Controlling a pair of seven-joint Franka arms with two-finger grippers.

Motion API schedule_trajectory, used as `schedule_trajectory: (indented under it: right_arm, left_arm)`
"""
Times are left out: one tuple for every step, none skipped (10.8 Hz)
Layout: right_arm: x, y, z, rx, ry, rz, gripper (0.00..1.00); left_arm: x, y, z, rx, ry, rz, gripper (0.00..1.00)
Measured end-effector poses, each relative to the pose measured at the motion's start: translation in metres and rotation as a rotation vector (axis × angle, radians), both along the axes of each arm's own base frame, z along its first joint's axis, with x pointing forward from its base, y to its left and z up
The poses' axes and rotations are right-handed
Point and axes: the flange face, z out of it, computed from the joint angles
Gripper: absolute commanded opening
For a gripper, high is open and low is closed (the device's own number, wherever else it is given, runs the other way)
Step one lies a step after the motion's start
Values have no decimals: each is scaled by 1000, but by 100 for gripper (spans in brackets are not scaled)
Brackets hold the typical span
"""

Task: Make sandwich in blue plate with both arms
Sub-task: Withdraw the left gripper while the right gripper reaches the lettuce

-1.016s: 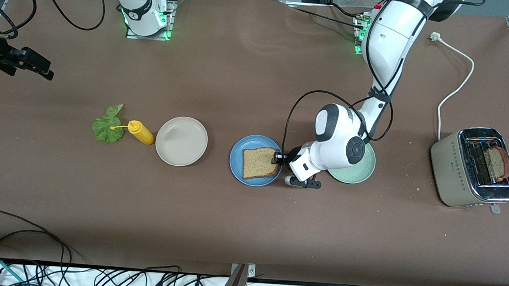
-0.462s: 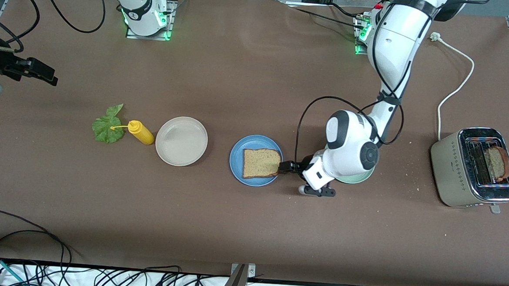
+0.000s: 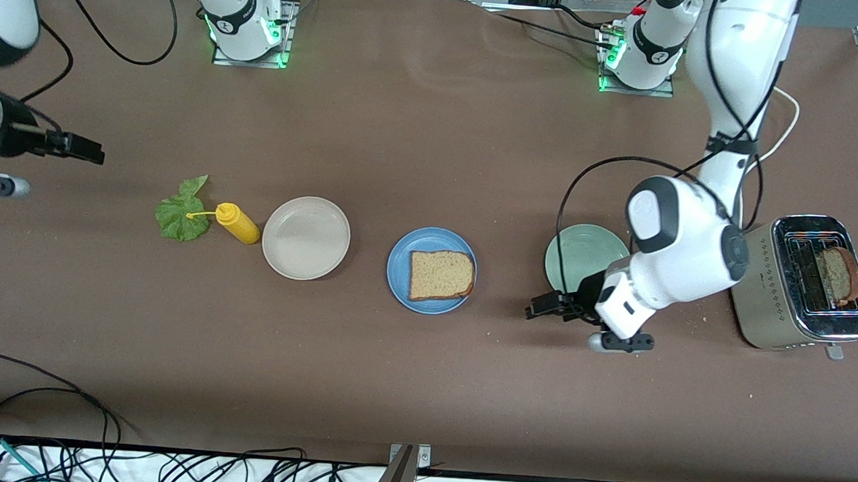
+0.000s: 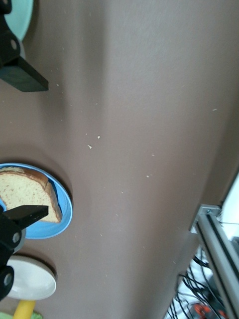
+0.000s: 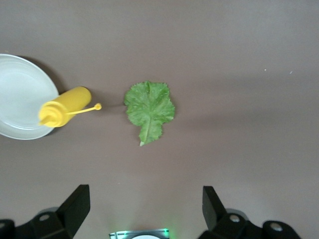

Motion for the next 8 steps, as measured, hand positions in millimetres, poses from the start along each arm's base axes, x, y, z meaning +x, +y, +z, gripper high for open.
schedule_trajectory:
  right_arm:
    - [8,-8,-27,3,37,5,100]
    - [16,-12,-54,3,60,8,100]
    - [20,-15,-81,1,70,9,100]
    - [20,-18,-111,0,64,11,100]
    - [14,-21,-145,-2,47,11,100]
    - [2,-24,-181,-2,28,12,100]
    - [-13,-26,-214,-2,12,13,100]
    - [-28,-26,-244,-3,-17,17,100]
  left_arm:
    - [-3,11,20,26,-26,-10,100]
    - [-7,21,42,73,-55,-37,100]
    - [-13,31,64,123,-82,-65,100]
    - [-22,44,89,162,-104,-85,100]
    - [-33,57,114,180,-115,-92,100]
    - [-47,72,137,199,-107,-106,100]
    - [-61,89,160,234,-90,-128,100]
    - [-75,105,181,276,-73,-149,100]
